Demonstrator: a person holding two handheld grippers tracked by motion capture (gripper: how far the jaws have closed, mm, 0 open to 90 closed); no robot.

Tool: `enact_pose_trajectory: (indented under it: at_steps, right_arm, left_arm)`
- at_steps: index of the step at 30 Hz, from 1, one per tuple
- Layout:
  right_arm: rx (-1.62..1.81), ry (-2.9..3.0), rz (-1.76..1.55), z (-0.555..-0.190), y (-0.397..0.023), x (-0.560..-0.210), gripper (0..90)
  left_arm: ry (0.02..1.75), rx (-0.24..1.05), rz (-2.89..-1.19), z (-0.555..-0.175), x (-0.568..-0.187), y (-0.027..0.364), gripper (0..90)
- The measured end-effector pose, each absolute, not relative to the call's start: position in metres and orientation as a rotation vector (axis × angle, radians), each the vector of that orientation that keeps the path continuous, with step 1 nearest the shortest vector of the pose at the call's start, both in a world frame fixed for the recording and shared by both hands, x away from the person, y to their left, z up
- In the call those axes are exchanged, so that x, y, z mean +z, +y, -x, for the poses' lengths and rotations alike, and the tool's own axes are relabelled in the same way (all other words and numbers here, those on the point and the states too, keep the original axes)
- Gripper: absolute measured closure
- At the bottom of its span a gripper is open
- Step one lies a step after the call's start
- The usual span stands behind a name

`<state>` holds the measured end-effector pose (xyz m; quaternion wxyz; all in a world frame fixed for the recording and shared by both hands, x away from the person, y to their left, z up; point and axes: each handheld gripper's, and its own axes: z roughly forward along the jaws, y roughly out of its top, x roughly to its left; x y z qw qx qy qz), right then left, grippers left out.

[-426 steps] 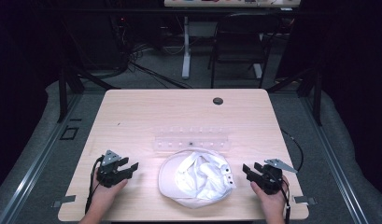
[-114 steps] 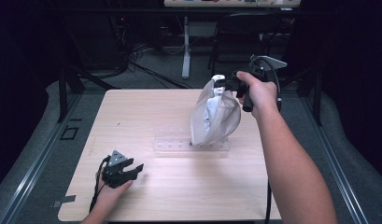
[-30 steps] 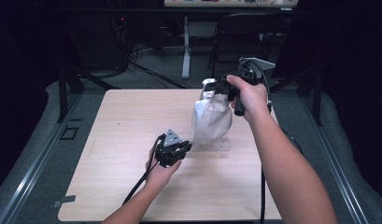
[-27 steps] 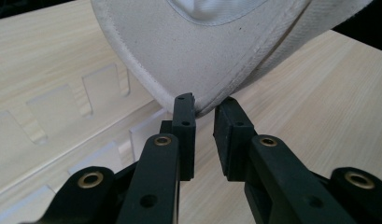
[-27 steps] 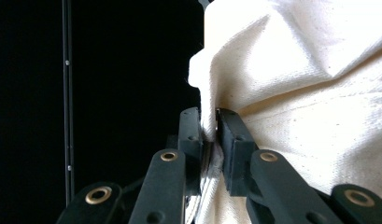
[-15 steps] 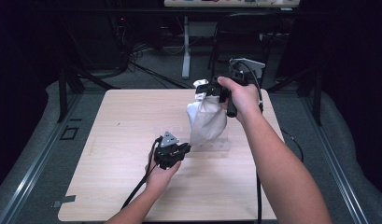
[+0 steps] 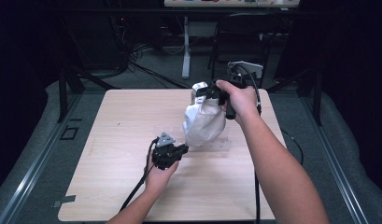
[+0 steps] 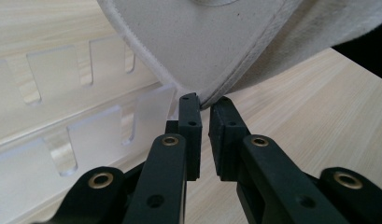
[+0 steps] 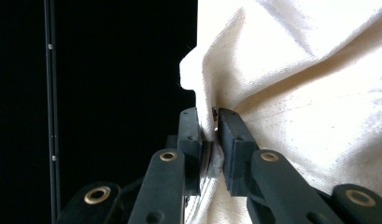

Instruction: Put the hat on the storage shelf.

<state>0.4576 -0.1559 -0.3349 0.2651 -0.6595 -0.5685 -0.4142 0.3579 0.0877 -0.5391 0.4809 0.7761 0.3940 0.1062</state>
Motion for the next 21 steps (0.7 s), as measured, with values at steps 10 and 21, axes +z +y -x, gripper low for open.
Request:
enact_pose_trajectory:
  at_steps: [10,21]
  right_arm:
    - [-1.1,-1.536,1.806,-0.458,-0.16,-0.346,80.2]
    - [-1.071,-1.551,1.827,-0.459,-0.161,-0.355,80.2]
  left_arm:
    - [0.98,0.239,-1.889,-0.358,-0.547,0.091,84.7]
    - [1.018,0.207,-1.912,-0.359,-0.559,0.096,87.4]
